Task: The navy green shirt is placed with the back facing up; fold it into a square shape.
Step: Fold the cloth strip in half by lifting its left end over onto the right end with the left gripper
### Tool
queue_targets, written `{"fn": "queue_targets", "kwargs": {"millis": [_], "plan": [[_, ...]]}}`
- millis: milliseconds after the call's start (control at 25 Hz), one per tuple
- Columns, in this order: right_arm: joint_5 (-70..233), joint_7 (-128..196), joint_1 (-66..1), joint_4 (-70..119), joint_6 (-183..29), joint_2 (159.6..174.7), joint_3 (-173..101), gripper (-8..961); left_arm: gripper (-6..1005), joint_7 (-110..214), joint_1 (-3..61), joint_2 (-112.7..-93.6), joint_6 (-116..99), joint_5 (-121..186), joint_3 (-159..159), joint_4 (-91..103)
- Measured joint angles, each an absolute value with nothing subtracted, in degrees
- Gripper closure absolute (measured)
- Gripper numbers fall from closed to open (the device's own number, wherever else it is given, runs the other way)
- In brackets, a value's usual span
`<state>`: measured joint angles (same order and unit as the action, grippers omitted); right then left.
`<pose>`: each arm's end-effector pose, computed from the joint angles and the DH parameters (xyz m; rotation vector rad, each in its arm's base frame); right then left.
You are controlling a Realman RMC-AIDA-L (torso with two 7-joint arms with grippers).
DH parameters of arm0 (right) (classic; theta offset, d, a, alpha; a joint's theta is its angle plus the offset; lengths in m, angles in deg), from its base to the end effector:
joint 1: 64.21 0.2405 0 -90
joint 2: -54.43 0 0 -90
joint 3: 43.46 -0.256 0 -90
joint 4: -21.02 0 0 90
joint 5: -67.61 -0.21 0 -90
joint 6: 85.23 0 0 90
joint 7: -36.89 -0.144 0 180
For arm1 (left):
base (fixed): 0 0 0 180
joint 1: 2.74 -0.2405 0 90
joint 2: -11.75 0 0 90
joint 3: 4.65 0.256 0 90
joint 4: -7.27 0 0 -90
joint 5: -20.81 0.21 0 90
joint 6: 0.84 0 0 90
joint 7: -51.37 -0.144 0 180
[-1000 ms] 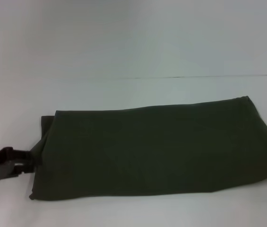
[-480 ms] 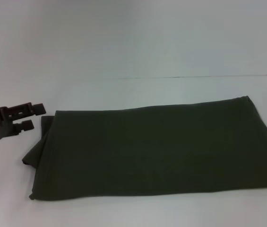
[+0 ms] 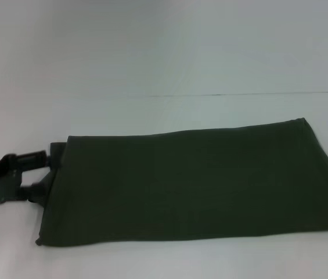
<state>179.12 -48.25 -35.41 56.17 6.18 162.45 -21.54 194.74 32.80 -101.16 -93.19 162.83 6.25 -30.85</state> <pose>0.3113 0.3452 0.1189 -2.3338 0.7686 0.8206 -0.3163 0.3413 0.0689 -1.9071 -2.1453 -0.7159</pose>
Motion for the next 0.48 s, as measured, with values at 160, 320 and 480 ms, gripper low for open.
{"fn": "queue_targets", "kwargs": {"millis": [160, 320, 480], "plan": [[179.26, -41.15, -36.19, 54.91, 9.56, 162.36, -19.69, 25, 98, 198.35, 30.96, -101.49, -94.78, 163.45, 4.91, -31.6], [179.87, -33.64, -37.03, 54.46, 13.22, 162.25, -17.69, 26, 99, 199.47, 29.19, -101.9, -95.65, 163.95, 2.59, -31.68], [183.41, -27.46, -37.3, 54.7, 18.3, 161.97, -16.77, 27, 99, 200.26, 28.64, -102.01, -95.94, 166.69, 2.26, -31.71]]}}
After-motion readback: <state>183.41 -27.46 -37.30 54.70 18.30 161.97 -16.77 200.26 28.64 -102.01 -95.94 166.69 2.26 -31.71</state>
